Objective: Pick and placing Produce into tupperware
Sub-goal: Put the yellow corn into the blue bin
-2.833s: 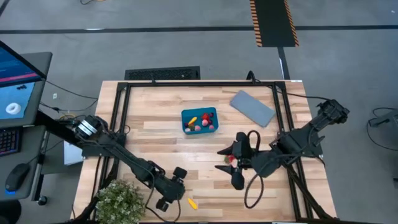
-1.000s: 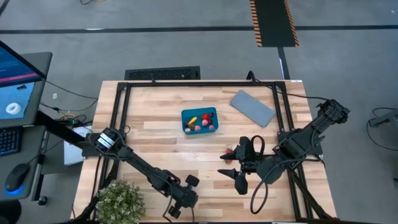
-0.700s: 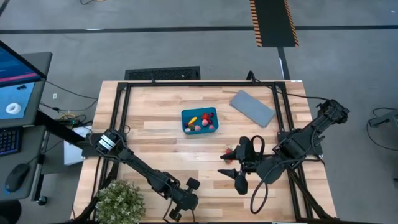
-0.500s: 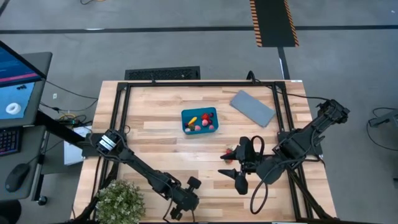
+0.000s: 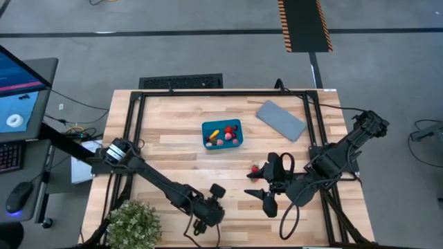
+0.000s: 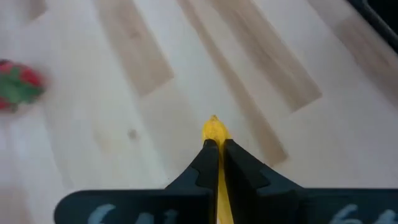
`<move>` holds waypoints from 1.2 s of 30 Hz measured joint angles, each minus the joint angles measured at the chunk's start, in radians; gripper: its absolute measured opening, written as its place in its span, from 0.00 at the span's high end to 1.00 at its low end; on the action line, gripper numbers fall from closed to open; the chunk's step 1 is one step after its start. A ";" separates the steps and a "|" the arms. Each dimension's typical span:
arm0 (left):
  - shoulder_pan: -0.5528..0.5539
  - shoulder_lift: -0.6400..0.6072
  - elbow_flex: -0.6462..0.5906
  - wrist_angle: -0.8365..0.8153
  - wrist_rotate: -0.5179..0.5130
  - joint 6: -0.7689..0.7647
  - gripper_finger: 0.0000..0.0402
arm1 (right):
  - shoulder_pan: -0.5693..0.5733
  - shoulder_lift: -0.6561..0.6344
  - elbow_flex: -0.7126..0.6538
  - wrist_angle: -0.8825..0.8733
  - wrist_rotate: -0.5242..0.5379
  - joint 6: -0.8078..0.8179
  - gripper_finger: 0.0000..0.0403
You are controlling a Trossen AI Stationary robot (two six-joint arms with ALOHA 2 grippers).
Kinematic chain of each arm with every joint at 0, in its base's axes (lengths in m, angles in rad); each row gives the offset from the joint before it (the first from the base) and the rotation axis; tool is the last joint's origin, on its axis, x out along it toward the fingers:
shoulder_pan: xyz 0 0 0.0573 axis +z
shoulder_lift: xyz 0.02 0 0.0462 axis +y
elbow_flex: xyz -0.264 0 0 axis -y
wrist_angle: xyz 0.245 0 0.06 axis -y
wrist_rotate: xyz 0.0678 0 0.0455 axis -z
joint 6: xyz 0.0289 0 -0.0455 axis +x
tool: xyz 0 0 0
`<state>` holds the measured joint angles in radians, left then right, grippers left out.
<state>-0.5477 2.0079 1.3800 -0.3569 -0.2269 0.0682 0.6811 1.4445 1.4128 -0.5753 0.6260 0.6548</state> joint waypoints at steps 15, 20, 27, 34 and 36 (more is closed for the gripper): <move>0.080 -0.278 0.005 -0.166 -0.217 -0.005 1.00 | 0.025 -0.001 -0.013 -0.293 0.196 0.140 0.33; 0.094 -0.394 0.005 -0.150 -0.198 -0.020 1.00 | 0.037 -0.047 -0.128 -0.345 0.297 0.209 0.33; 0.109 -0.531 0.005 -0.154 -0.221 -0.029 1.00 | 0.124 -0.308 -0.382 -0.415 0.464 0.392 0.33; 0.136 -0.605 0.005 -0.152 -0.225 -0.032 1.00 | 0.233 -0.621 -0.606 -0.411 0.605 0.454 0.33; 0.151 -0.613 0.005 -0.153 -0.226 -0.036 1.00 | 0.249 -0.700 -0.656 -0.416 0.625 0.470 0.33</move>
<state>-0.3972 1.3953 1.3849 -0.5098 -0.4526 0.0320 0.9298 0.7441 0.7565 -0.9914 1.2514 1.1252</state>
